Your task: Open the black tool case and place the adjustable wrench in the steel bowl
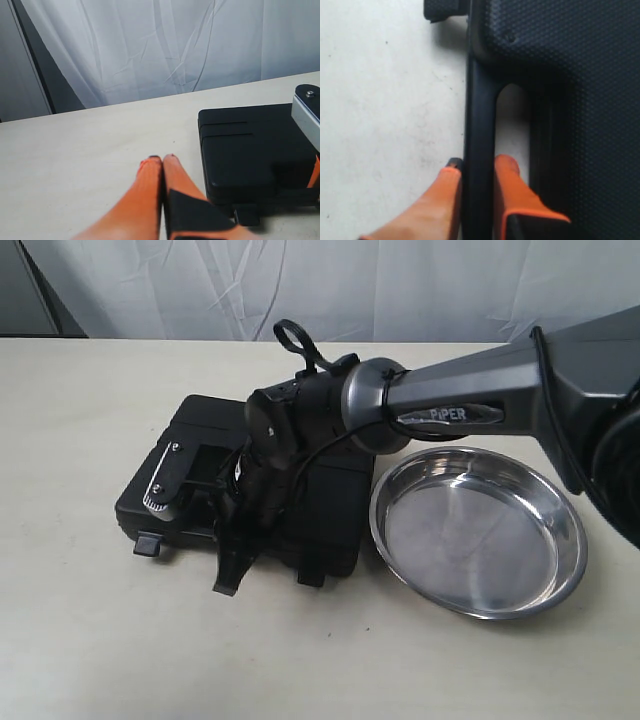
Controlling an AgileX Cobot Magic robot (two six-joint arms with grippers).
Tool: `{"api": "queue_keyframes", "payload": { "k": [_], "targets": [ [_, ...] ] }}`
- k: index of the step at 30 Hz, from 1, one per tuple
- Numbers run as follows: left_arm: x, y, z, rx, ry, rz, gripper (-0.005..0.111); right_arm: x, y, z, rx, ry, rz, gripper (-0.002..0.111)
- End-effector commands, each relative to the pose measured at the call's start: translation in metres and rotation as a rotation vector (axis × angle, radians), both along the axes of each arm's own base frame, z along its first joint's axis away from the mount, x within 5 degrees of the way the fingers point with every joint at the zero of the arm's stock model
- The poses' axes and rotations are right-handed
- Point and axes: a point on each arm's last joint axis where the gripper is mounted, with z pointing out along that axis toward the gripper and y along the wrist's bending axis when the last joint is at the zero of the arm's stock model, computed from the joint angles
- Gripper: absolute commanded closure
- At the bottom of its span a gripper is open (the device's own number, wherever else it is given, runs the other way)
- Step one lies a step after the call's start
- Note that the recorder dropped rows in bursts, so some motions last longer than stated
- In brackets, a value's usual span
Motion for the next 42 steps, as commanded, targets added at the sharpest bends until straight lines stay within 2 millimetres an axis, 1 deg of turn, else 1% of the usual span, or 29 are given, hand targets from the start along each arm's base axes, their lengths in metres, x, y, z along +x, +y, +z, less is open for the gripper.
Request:
{"api": "queue_keyframes", "payload": {
  "k": [1, 3, 6, 8, 9, 10, 12, 15, 18, 38, 40, 42],
  "targets": [
    [0.000, 0.000, 0.001, -0.003, -0.004, -0.001, 0.106, 0.004, 0.000, 0.002, 0.010, -0.025, 0.007, 0.109],
    [0.000, 0.000, 0.001, -0.003, -0.004, -0.001, 0.106, 0.002, 0.000, 0.002, 0.001, -0.005, 0.008, 0.109],
    [0.000, 0.000, 0.001, -0.003, -0.004, -0.001, 0.106, 0.001, -0.001, 0.003, -0.013, 0.014, 0.014, 0.090],
    [0.000, 0.000, 0.001, -0.003, -0.004, -0.001, 0.106, 0.001, -0.001, 0.003, -0.014, 0.010, 0.016, 0.075],
    [0.000, 0.000, 0.001, -0.003, -0.004, -0.001, 0.106, 0.002, -0.001, 0.003, -0.013, 0.008, 0.015, 0.070],
    [0.000, 0.000, 0.001, -0.003, -0.004, -0.001, 0.106, 0.002, -0.001, 0.003, -0.011, 0.007, 0.015, 0.069],
    [0.000, 0.000, 0.001, -0.003, -0.004, -0.001, 0.106, 0.002, -0.001, 0.003, -0.012, 0.003, 0.016, 0.073],
    [0.000, 0.000, 0.001, -0.003, -0.004, -0.001, 0.106, 0.002, -0.001, 0.003, -0.012, 0.003, 0.016, 0.086],
    [0.000, 0.000, 0.001, -0.003, -0.004, -0.001, 0.106, 0.002, -0.001, 0.003, -0.012, 0.003, 0.016, 0.097],
    [0.000, 0.000, 0.001, -0.003, -0.004, -0.001, 0.106, 0.002, -0.001, 0.005, -0.011, 0.002, 0.017, 0.098],
    [0.000, 0.000, 0.001, -0.003, -0.004, -0.001, 0.106, 0.002, -0.001, 0.008, -0.005, -0.003, 0.017, 0.100],
    [0.000, 0.000, 0.001, -0.003, -0.004, -0.001, 0.106, 0.002, -0.001, 0.014, 0.004, -0.011, 0.017, 0.105]
  ]
}}
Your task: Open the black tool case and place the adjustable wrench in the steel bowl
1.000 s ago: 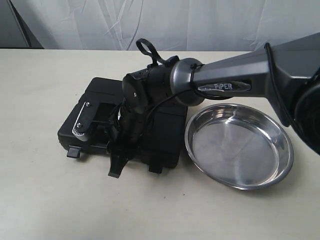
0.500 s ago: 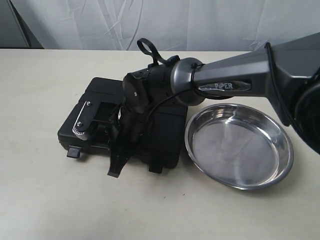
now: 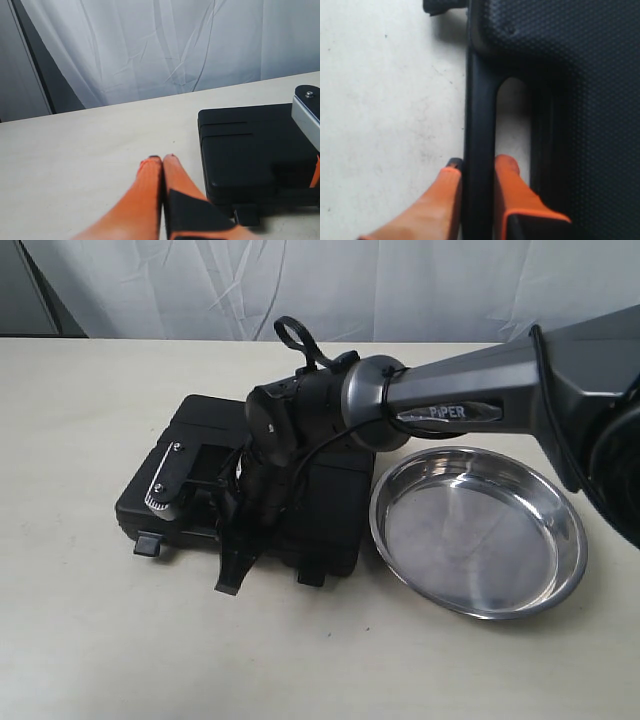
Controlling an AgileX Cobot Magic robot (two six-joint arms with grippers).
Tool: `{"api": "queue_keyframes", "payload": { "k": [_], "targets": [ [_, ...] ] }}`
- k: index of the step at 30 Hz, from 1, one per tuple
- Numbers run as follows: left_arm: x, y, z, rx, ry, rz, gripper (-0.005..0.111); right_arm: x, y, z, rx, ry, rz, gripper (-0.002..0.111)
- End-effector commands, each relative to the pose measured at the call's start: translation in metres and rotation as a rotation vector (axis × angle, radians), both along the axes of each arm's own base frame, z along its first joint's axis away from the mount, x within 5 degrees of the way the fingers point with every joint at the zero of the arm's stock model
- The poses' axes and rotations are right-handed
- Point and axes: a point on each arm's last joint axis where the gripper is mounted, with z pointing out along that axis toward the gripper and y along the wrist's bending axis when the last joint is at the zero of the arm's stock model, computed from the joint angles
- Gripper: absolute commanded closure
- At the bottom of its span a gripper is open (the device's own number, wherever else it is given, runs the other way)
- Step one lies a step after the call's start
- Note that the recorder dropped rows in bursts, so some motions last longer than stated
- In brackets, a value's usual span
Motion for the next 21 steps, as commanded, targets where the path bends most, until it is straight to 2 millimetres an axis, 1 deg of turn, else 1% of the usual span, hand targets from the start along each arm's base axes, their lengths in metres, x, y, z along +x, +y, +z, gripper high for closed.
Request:
{"api": "queue_keyframes", "payload": {
  "k": [1, 7, 14, 21],
  "targets": [
    [0.000, 0.000, 0.001, -0.003, -0.004, -0.001, 0.106, 0.002, -0.002, 0.016, 0.020, -0.034, 0.013, 0.109],
    [0.000, 0.000, 0.001, -0.003, -0.004, -0.001, 0.106, 0.001, -0.002, 0.027, 0.037, -0.047, 0.012, 0.109],
    [0.000, 0.000, 0.001, -0.003, -0.004, -0.001, 0.106, -0.004, -0.002, 0.027, 0.051, 0.025, -0.015, 0.109],
    [0.000, 0.000, 0.001, -0.003, -0.004, -0.001, 0.106, -0.003, -0.001, 0.028, 0.058, 0.009, -0.001, 0.109]
  ]
}}
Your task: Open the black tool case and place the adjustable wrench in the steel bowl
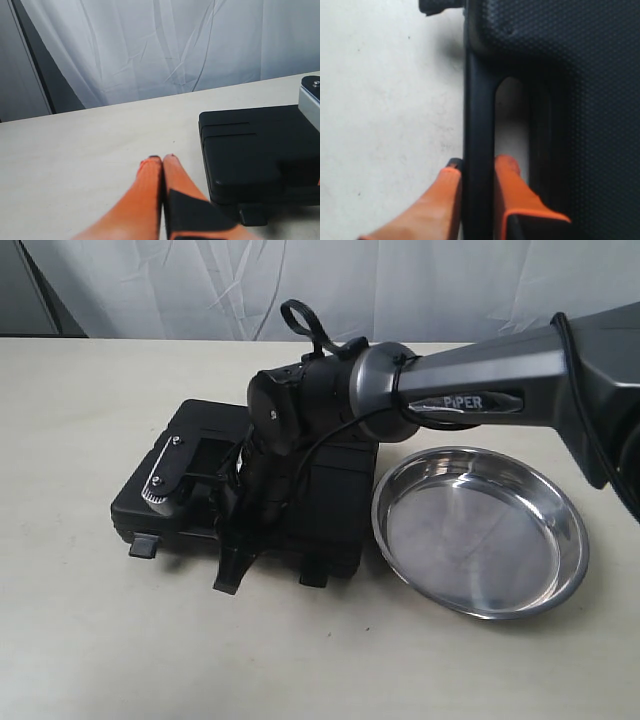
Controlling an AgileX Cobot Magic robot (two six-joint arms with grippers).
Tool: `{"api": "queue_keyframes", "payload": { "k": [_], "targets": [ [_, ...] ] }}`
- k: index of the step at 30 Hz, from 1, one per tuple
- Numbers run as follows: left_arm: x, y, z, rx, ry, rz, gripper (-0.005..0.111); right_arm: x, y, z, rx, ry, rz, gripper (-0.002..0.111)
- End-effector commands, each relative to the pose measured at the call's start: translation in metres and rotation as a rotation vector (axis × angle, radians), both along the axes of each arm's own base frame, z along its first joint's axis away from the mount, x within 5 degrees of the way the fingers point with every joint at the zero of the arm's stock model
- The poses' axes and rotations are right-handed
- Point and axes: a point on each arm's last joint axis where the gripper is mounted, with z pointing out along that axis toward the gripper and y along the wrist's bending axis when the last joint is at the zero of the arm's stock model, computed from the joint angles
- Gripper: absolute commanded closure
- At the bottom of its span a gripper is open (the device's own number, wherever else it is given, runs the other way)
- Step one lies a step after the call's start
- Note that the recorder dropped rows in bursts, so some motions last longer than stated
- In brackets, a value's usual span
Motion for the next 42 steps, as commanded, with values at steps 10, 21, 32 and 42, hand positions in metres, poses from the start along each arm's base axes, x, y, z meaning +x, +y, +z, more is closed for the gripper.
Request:
{"api": "queue_keyframes", "payload": {
  "k": [10, 21, 32, 42],
  "targets": [
    [0.000, 0.000, 0.001, -0.003, -0.004, -0.001, 0.106, 0.002, 0.002, -0.008, 0.004, 0.001, 0.018, 0.109],
    [0.000, 0.000, 0.001, -0.003, -0.004, -0.001, 0.106, 0.003, 0.002, -0.009, 0.003, -0.002, 0.020, 0.069],
    [0.000, 0.000, 0.001, -0.003, -0.004, -0.001, 0.106, 0.006, 0.005, -0.008, 0.035, -0.033, 0.004, 0.071],
    [0.000, 0.000, 0.001, -0.003, -0.004, -0.001, 0.106, 0.006, 0.005, -0.008, 0.037, -0.039, 0.008, 0.100]
  ]
}}
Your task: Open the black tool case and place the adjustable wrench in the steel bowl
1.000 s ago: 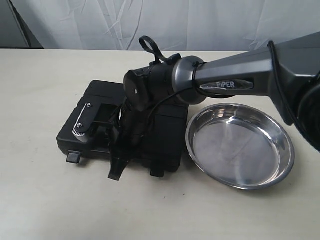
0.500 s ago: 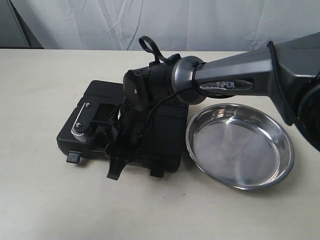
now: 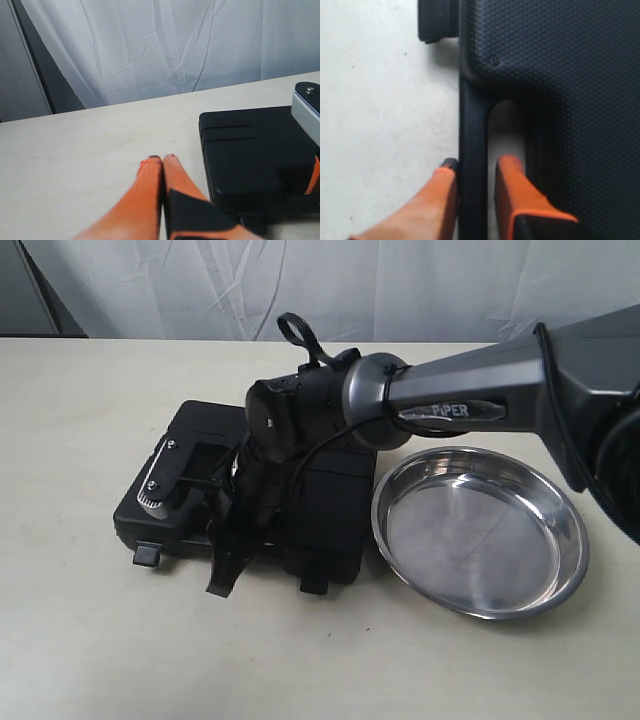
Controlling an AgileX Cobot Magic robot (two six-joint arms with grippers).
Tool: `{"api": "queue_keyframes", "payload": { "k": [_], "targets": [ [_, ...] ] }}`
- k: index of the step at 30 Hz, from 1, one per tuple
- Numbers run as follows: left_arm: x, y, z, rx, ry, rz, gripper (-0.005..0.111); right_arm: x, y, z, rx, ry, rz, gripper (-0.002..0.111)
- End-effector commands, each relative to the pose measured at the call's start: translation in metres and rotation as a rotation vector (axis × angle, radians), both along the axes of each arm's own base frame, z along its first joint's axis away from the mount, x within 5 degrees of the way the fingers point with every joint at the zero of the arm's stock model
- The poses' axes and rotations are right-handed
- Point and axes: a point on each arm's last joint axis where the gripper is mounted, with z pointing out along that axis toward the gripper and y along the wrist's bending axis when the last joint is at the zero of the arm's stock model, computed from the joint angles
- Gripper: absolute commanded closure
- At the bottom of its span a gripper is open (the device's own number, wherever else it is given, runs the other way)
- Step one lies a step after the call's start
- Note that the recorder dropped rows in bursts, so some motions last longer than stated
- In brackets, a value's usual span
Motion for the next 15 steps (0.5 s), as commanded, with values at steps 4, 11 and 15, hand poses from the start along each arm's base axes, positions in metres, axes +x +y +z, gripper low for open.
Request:
{"api": "queue_keyframes", "payload": {
  "k": [4, 11, 15],
  "targets": [
    [0.000, 0.000, 0.001, -0.003, -0.004, -0.001, 0.106, 0.003, 0.001, 0.002, 0.011, -0.027, 0.006, 0.109],
    [0.000, 0.000, 0.001, -0.003, -0.004, -0.001, 0.106, 0.002, 0.000, 0.013, 0.031, -0.023, -0.001, 0.109],
    [0.000, 0.000, 0.001, -0.003, -0.004, -0.001, 0.106, 0.001, 0.000, 0.023, 0.048, -0.036, 0.000, 0.109]
  ]
}}
